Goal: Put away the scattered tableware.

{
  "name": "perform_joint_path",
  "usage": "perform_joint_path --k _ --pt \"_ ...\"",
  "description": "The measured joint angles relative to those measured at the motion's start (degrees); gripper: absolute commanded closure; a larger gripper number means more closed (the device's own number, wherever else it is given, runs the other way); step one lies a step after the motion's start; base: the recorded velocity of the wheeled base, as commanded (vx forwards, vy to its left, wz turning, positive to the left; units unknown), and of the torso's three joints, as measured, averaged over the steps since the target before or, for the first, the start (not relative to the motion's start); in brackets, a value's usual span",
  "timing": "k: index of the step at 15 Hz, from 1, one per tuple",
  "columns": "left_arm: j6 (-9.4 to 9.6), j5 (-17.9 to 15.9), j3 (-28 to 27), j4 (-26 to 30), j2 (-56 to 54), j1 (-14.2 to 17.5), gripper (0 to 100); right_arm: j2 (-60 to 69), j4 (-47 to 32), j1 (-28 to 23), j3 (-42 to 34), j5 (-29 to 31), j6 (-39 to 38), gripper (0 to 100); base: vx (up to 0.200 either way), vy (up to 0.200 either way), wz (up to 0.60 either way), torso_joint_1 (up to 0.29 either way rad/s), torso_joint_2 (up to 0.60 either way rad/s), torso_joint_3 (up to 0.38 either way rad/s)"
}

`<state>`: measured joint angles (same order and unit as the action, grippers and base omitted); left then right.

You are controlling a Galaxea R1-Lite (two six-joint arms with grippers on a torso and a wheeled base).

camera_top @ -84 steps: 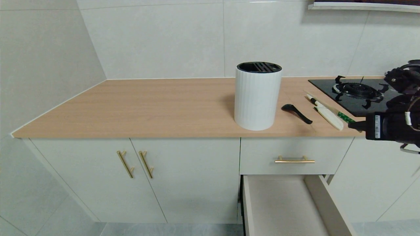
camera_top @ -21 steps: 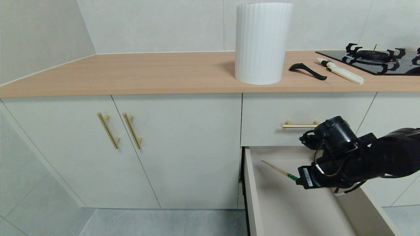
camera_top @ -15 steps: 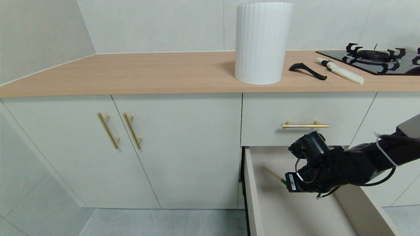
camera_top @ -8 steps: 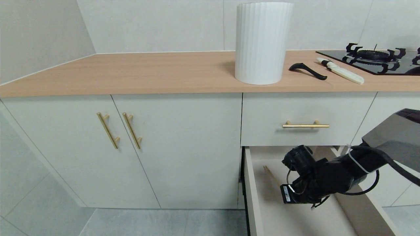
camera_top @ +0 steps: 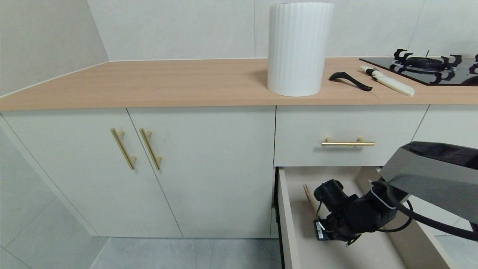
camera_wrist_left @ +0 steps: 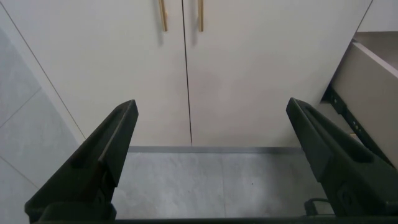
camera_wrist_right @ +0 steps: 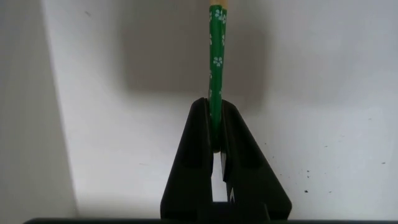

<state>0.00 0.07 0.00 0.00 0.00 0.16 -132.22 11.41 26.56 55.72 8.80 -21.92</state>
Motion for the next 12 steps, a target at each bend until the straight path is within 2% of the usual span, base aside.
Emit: perform_joint_path --k 7,8,12 --pt "0.00 0.00 0.00 0.00 0.00 0.00 0 -1.22 2.35 0.04 0.00 0.34 -0.77 100 0.000 0.000 0.00 0.000 0.00 0.000" --pt "0.00 0.00 0.00 0.00 0.00 0.00 0 -1.24 2.35 0.02 -0.05 0.34 -0.79 0 0.000 0.000 0.00 0.000 0.00 0.000" --pt "0.00 0.00 0.00 0.00 0.00 0.00 0 -1.27 2.35 0.04 -0.07 0.30 -0.77 0 0.000 0.000 0.00 0.000 0.00 0.000"
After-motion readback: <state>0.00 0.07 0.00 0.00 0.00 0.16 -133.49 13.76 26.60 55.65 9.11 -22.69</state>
